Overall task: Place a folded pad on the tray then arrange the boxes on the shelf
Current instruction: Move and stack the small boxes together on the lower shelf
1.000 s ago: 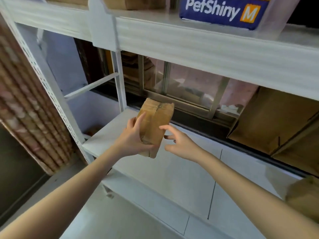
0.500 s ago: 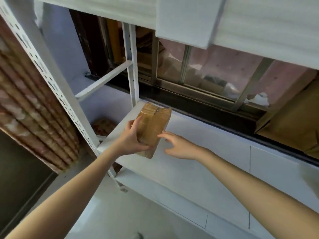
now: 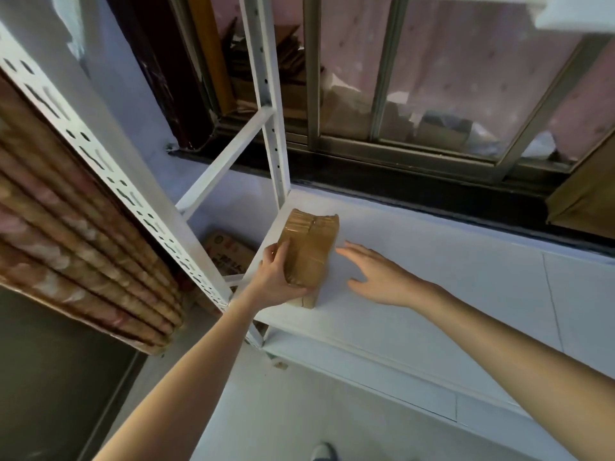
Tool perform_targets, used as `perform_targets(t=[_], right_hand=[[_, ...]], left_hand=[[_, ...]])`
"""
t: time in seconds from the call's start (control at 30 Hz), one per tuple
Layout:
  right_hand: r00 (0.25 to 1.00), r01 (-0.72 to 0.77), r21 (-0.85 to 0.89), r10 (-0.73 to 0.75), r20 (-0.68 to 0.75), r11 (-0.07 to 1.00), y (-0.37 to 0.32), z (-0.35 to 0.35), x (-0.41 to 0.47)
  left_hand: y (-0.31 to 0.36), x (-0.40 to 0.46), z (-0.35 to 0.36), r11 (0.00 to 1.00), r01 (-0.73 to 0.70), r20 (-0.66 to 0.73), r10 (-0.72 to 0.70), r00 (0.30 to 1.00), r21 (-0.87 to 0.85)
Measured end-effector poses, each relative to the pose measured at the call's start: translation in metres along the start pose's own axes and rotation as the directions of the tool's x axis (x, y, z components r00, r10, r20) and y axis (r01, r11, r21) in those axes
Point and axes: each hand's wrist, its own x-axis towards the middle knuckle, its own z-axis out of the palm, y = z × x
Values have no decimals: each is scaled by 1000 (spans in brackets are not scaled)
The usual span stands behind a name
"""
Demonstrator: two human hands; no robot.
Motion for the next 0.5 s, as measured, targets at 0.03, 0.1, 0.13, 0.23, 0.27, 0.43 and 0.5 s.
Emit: perform_targets(t=[0.03, 0.1, 0.13, 0.23, 0.27, 0.43, 0.5], right_hand=[[1000, -10, 0, 10, -8, 1000, 1, -1, 1], [999, -28, 2, 28, -17, 1000, 5, -4, 1], [999, -38, 11, 39, -26, 999, 7, -7, 0], [996, -62, 34, 64, -61, 997, 13, -15, -2], [995, -69, 41, 72, -75, 997, 16, -18, -3], [982, -103, 65, 112, -150, 993, 37, -41, -24], [975, -113, 88, 128, -180, 990, 47, -50, -38]], left_hand=[[-1, 2, -2, 1000, 5, 16, -5, 1000, 7], [-1, 4, -4, 996, 0, 60, -6, 998, 86], [0, 6, -5, 988, -14, 74, 2, 997, 154], [3, 9, -9, 958, -63, 96, 37, 995, 280], [4, 10, -11, 954, -78, 89, 55, 995, 288], [31, 20, -19, 930, -186, -31, 205, 978, 316], [50, 25, -19, 912, -220, -59, 255, 965, 347]])
